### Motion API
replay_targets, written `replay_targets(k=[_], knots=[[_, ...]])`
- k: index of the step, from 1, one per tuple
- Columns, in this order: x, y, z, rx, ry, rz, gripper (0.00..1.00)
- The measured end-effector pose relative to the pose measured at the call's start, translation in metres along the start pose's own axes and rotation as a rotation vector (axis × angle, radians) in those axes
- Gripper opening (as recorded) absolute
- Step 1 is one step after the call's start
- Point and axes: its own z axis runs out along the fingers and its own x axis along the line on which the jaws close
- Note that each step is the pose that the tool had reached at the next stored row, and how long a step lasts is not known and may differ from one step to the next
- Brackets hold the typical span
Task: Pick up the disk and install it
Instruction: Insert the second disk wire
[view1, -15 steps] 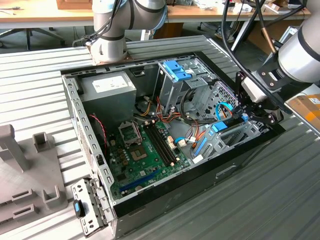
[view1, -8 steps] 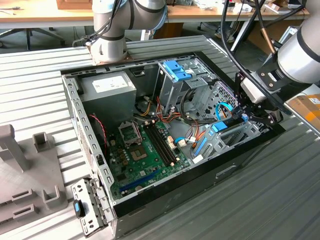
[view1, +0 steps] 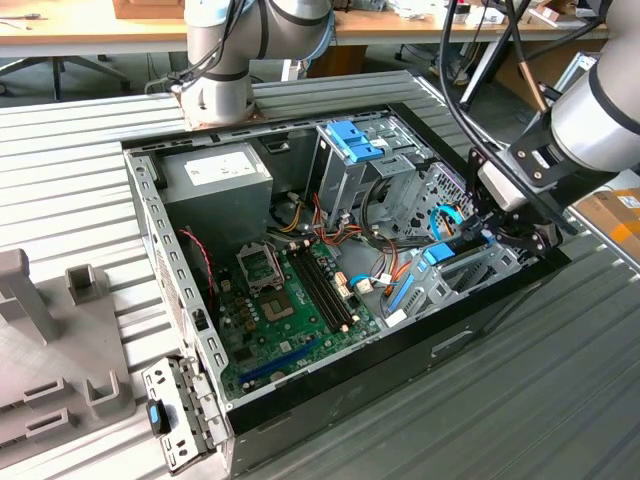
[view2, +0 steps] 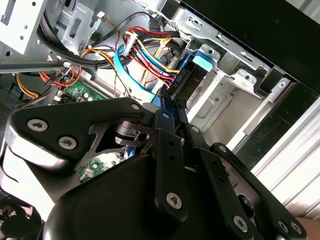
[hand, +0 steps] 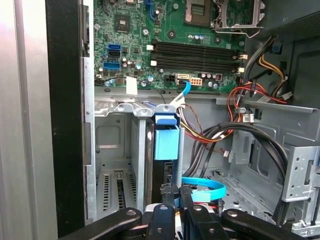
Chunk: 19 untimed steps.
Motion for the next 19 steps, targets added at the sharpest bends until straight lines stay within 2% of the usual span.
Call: replay_targets(k=[7, 19], knots=[[0.0009, 0.0006, 0.0039, 0.0, -0.0001, 0.0, 0.16], [0.0014, 0.0009, 0.006, 0.0, 0.0001, 0.0, 0.16]])
